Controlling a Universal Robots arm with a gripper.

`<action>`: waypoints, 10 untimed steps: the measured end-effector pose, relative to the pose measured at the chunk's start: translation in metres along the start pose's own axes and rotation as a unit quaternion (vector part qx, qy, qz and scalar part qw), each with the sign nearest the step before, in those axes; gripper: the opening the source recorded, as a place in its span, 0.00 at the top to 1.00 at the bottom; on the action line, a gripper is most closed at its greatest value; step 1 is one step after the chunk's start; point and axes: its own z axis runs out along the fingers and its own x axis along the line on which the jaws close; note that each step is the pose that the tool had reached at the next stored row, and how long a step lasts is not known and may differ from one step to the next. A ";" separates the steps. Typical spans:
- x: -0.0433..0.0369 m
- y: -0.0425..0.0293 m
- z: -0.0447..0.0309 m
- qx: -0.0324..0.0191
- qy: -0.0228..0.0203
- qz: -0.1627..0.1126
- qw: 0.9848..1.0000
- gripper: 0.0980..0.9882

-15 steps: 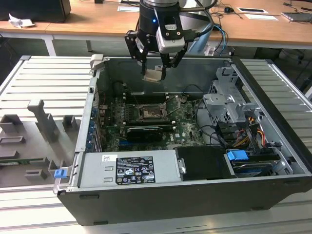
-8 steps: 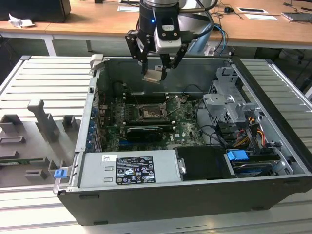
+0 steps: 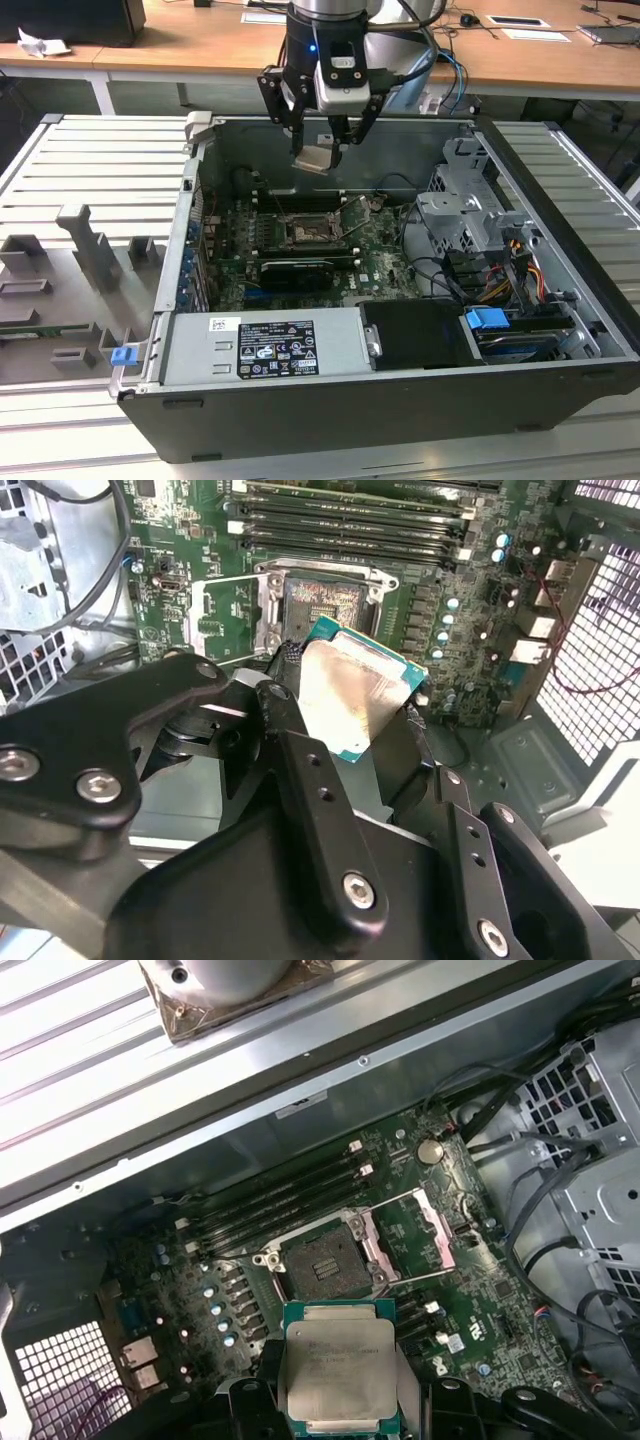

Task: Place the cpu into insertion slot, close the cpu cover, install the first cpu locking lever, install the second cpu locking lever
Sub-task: 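Place the cpu into insertion slot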

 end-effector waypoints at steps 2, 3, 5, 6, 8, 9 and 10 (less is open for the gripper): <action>0.0000 -0.0001 0.0013 0.000 0.000 0.000 1.000 0.52; 0.0000 -0.0001 0.0016 0.000 0.000 0.001 1.000 0.52; -0.0001 -0.0002 0.0021 0.000 0.000 0.001 1.000 0.52; -0.0001 -0.0002 0.0026 0.000 0.000 0.001 1.000 0.52; -0.0001 -0.0004 0.0040 0.000 -0.001 0.008 1.000 0.52; -0.0001 -0.0004 0.0046 0.001 -0.002 0.014 1.000 0.52; -0.0001 -0.0005 0.0055 0.000 -0.003 0.025 1.000 0.52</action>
